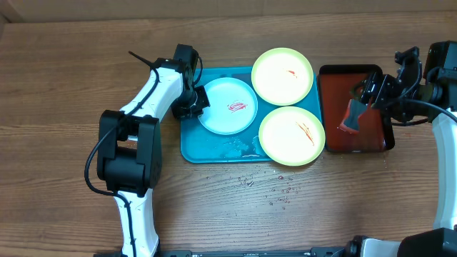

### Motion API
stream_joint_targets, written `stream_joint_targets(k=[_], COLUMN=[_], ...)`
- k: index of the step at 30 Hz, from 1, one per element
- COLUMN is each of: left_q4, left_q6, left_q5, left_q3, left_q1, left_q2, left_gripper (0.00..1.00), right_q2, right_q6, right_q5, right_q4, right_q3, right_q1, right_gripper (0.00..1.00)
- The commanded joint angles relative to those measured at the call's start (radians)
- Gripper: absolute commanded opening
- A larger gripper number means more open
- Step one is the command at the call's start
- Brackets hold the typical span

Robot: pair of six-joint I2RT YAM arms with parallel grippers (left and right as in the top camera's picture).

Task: Clean dirty plates on tray and stack at the side
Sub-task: 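Grasp the grey-orange sponge with the right gripper and lift it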

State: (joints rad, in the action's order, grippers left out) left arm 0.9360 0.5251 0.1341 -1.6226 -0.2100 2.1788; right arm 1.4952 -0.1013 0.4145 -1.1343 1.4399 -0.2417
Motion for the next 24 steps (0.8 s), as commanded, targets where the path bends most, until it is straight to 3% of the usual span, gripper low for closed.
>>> stream_joint_targets(k=[1, 7, 15, 19, 21, 24], left_q4=[-0.019, 0.008, 0.059, 0.058, 0.058, 0.058], left_q6=[-0.055, -0.148, -0.243, -0.245, -0.245, -0.245], left_q5=[-0.056, -0.056, -0.069, -0.082, -0.091, -0.093], left_q3=[0.026, 0.026, 0.026, 0.026, 0.026, 0.026], left_q1=[-0.003, -0.002, 0.002, 0.002, 0.002, 0.002], left_q2=[0.026, 0.026, 0.026, 0.026, 0.026, 0.026], left_gripper=[0.04, 0.04, 0.04, 0.04, 0.05, 0.04], right_q2=[0.004, 0.056, 0.212, 0.302, 0.353, 0.381], right_q6=[-0.120, -0.225, -0.327, -0.310, -0.201, -0.159], right_q5=[-0.083, -0.129, -0.348, -0.362, -0.378, -0.407], right_q4=[0.010, 0.010, 0.014, 0.035, 0.061, 0.087], right_q3=[0.026, 0.026, 0.026, 0.026, 0.026, 0.026], right_q1=[0.000, 0.005, 0.072, 0.078, 0.078, 0.078], right_gripper=[0.79, 0.71, 0.65, 0.62, 0.62, 0.60])
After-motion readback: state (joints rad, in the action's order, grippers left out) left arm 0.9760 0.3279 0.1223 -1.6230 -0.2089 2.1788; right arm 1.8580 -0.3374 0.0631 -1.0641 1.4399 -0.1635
